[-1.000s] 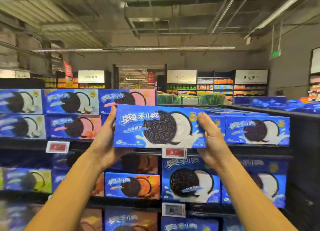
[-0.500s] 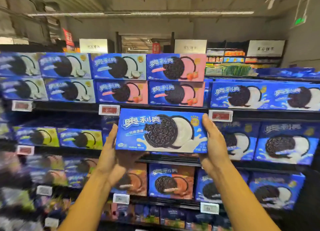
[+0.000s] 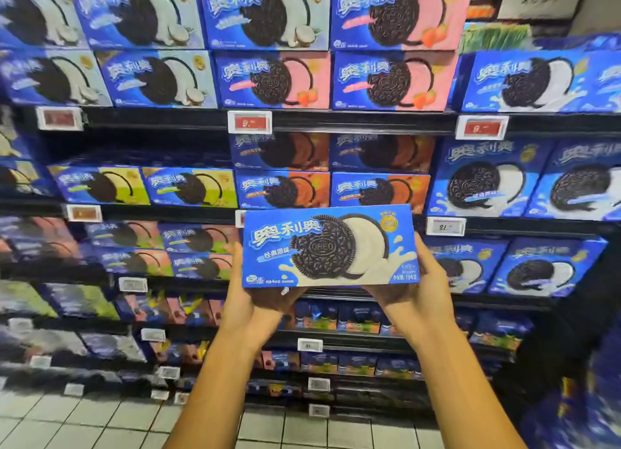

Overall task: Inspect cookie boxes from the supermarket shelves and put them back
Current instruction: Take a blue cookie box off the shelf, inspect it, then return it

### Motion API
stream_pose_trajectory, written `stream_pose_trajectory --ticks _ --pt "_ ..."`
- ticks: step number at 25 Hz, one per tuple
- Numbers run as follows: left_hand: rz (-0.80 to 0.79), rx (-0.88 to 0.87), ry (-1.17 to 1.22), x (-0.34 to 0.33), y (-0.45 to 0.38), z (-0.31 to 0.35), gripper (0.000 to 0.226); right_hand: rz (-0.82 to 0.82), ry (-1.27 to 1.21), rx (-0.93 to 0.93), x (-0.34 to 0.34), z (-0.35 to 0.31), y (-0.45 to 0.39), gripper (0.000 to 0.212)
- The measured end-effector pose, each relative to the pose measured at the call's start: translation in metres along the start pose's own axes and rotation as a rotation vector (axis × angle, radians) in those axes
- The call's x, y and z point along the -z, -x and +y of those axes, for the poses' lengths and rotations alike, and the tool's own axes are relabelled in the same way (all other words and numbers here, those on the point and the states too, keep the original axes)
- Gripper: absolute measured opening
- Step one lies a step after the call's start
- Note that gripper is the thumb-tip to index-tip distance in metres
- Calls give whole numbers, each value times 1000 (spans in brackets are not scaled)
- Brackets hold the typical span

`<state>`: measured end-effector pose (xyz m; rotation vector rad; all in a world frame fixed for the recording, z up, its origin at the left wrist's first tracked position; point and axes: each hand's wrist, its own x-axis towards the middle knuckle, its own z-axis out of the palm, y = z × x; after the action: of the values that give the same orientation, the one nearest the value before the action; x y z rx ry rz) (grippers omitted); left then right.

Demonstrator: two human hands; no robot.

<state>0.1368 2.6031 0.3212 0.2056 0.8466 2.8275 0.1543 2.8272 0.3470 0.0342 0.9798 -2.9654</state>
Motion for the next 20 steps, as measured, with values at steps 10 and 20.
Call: stream_pose_trajectory --ticks 10,20 --pt "86 30 -80 48 36 -11 55 74 -14 7 34 62 14 39" --pt "199 3 -16 66 68 -23 49 209 106 8 49 83 34 37"
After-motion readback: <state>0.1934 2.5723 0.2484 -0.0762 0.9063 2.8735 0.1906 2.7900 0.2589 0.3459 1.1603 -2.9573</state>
